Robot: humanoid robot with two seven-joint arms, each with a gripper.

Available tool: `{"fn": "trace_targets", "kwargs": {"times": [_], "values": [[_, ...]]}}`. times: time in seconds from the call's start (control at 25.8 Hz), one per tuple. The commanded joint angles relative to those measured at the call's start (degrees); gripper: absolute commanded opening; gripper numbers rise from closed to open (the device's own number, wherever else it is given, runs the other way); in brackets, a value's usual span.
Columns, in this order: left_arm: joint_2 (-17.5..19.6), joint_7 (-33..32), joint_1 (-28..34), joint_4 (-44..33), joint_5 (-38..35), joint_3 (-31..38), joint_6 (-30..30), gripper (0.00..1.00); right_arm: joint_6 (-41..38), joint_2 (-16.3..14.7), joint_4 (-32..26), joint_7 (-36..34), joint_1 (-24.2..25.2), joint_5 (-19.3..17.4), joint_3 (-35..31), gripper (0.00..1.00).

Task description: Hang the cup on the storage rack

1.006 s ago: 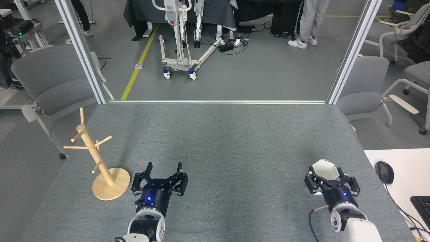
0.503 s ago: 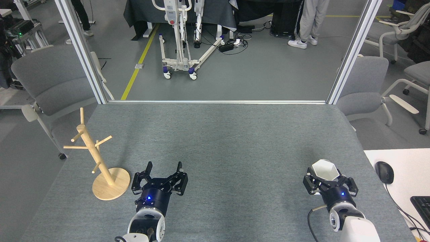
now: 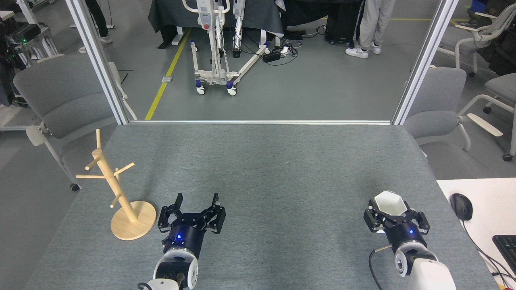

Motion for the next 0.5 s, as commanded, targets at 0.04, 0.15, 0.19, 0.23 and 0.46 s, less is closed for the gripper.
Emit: {"fn": "trace_targets", "kwargs": {"times": [0.04, 0.15, 0.19, 0.23, 0.46], "values": [[0.17, -0.08, -1.25, 0.02, 0.0, 0.01, -0.09, 0.99, -0.07, 0.1, 0.0, -0.02, -0.18, -0.09, 0.0, 1.0], [0.44, -0.08, -1.25, 0.19, 0.0, 0.01, -0.17, 0.99, 0.02, 0.18, 0.0, -0.02, -0.26, -0.09, 0.0, 0.99], [0.17, -0.08, -1.25, 0.19, 0.0, 0.01, -0.09, 0.99, 0.02, 0.18, 0.0, -0.02, -0.26, 0.0, 0.0, 0.99], [0.09, -0.08, -1.16, 0.02, 0.0, 0.01, -0.09, 0.99, 0.02, 0.18, 0.0, -0.02, -0.26, 0.0, 0.0, 0.99], [0.09, -0.08, -0.9, -0.25, 0.0, 0.01, -0.17, 0.99, 0.02, 0.36, 0.0, -0.02, -0.26, 0.0, 0.0, 0.97]]}}
